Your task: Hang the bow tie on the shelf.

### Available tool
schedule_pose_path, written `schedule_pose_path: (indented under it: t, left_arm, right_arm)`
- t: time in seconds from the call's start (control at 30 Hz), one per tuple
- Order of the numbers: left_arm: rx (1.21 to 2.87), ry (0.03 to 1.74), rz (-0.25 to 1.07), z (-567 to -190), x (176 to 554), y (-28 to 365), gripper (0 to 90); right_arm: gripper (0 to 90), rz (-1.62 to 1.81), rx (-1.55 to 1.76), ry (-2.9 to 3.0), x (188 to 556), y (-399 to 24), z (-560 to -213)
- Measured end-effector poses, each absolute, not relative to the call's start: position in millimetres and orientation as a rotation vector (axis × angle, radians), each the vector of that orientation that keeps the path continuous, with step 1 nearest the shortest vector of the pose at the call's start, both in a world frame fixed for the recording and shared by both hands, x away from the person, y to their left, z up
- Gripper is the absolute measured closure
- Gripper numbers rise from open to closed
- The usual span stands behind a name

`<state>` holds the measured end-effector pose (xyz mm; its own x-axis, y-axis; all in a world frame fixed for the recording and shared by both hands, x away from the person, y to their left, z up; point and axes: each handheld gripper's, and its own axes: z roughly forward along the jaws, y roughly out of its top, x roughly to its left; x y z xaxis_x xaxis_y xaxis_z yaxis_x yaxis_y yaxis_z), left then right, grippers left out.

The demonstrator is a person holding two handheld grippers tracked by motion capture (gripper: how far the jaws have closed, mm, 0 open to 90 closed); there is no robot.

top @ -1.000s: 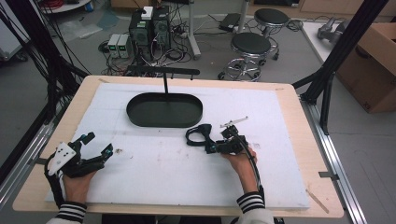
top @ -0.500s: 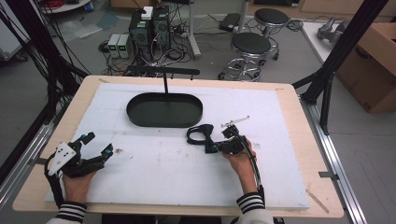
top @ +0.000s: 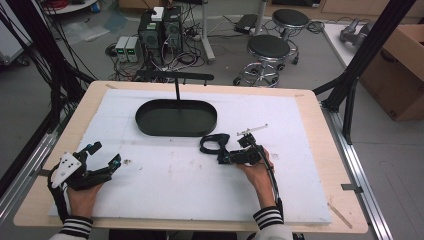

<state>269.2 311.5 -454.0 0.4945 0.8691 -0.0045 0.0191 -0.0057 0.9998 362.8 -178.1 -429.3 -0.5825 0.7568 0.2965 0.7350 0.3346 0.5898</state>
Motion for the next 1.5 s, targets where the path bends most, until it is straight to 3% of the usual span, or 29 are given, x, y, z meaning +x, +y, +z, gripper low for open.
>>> schedule_pose_path:
  t: [0.3,0.83,1.5]
  left_arm:
    - [1.426,0.832,0.811,-454,269,311,15.8]
    - [1.427,0.831,0.811,-454,269,311,15.8]
    - [1.427,0.83,0.811,-454,269,311,15.8]
  right_arm:
    - [59.1,1.107,1.442,2.553,364,-177,-432]
    - [81.7,0.93,1.296,2.539,357,-160,-427]
    - [82.5,1.071,1.171,2.444,349,-157,-413]
